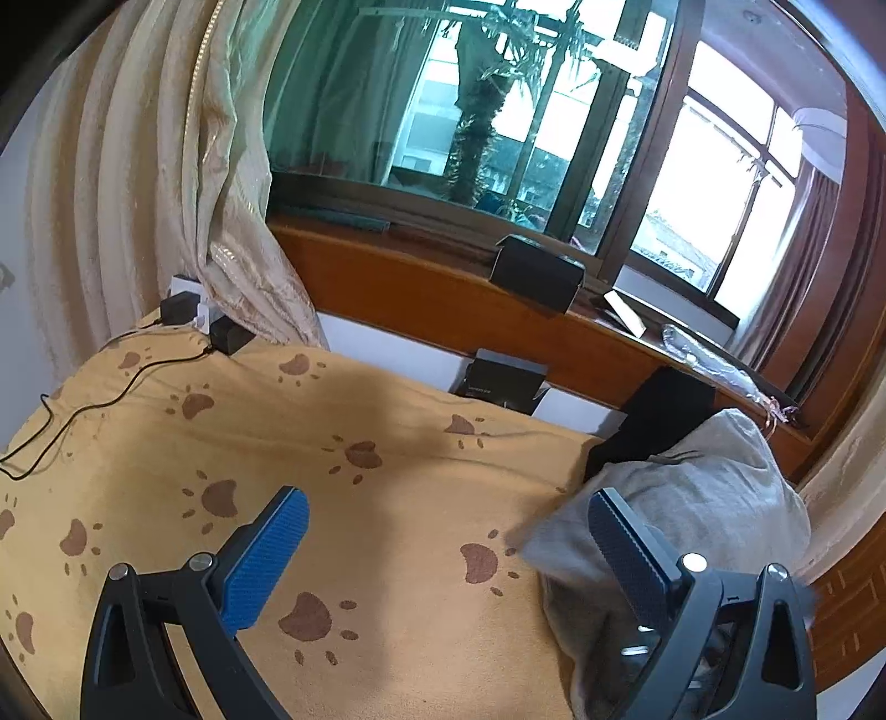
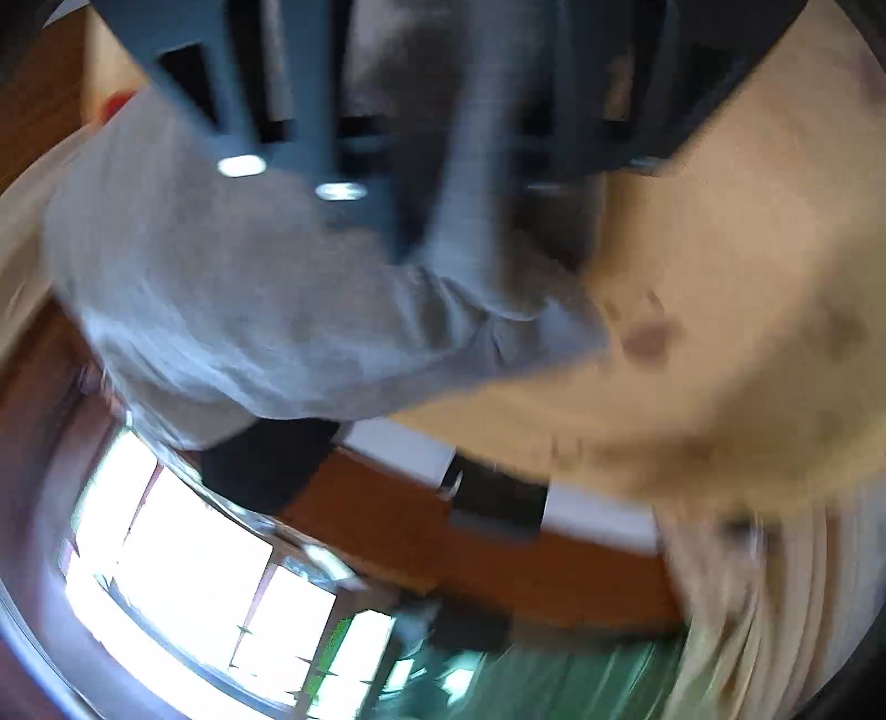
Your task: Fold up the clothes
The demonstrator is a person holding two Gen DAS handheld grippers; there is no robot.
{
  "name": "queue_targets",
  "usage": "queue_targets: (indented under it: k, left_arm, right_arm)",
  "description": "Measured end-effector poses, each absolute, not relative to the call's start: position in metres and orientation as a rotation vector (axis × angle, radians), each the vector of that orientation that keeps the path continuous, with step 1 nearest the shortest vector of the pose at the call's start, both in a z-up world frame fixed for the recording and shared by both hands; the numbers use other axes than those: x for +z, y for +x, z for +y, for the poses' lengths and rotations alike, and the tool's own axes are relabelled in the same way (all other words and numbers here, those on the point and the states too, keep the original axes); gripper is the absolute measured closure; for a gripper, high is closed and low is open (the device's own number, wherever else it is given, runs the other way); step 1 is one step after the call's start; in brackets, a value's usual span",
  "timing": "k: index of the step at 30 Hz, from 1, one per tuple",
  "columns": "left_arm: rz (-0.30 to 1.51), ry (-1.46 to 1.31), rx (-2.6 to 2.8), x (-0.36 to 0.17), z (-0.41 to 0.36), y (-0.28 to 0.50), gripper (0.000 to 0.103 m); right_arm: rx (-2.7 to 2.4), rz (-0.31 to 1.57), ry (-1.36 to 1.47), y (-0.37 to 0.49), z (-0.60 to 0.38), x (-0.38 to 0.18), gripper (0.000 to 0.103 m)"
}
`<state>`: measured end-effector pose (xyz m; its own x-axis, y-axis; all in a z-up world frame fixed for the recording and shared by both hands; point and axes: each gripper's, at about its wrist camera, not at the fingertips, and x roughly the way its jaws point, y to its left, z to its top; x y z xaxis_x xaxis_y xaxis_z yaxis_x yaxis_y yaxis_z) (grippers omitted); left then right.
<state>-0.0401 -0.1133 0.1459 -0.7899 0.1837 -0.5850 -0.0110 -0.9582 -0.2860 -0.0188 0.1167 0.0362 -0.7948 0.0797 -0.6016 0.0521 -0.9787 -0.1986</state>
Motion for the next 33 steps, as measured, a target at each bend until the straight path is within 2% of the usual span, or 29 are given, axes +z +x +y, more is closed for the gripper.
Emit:
queue_targets:
  k: [3, 9, 11, 13, 14, 16, 18, 20, 23, 27, 32, 33]
  left_arm:
    - [-0.4, -0.977, 2.841, 0.145, -0.11, -0.04, 0.0]
    - [-0.384, -0.956, 2.834, 0.148, -0.103, -0.034, 0.0]
    - [-0.376, -0.957, 2.828, 0.148, -0.099, -0.033, 0.0]
    - [-0.366, -0.957, 2.815, 0.148, -0.093, -0.031, 0.0]
    - [-0.36, -0.957, 2.808, 0.148, -0.091, -0.03, 0.0]
    - [-0.341, -0.95, 2.786, 0.149, -0.084, -0.026, 0.0]
    - [-0.317, -0.936, 2.773, 0.151, -0.077, -0.021, 0.0]
    - [-0.289, -0.919, 2.766, 0.152, -0.07, -0.018, 0.0]
    - [-0.284, -0.901, 2.722, 0.151, -0.064, -0.016, 0.0]
    - [-0.324, -0.864, 2.624, 0.149, -0.059, -0.017, 0.0]
    - [-0.335, -0.879, 2.555, 0.143, -0.05, -0.019, 0.0]
    - [-0.335, -0.896, 2.537, 0.142, -0.049, -0.021, 0.0]
  right_arm:
    - [3.015, -0.089, -0.811, 0.017, 0.14, 0.079, 0.09]
    - [3.039, 0.086, -0.464, 0.125, 0.182, 0.151, 0.093]
    - [2.99, 0.125, -0.448, 0.157, 0.198, 0.157, 0.092]
    - [2.91, 0.165, -0.505, 0.181, 0.22, 0.144, 0.087]
    - [2.866, 0.184, -0.54, 0.192, 0.231, 0.136, 0.082]
    - [2.76, 0.228, -0.612, 0.21, 0.253, 0.114, 0.064]
    - [2.675, 0.32, -0.658, 0.227, 0.272, 0.095, 0.039]
    - [2.63, 0.387, -0.665, 0.239, 0.283, 0.087, 0.029]
    - [2.659, 0.312, -0.666, 0.227, 0.268, 0.091, 0.022]
    - [2.793, 0.06, -0.717, 0.192, 0.213, 0.088, 0.021]
    - [2.794, -0.178, -0.904, 0.141, 0.166, 0.047, 0.023]
    - [2.788, -0.223, -0.943, 0.13, 0.157, 0.039, 0.027]
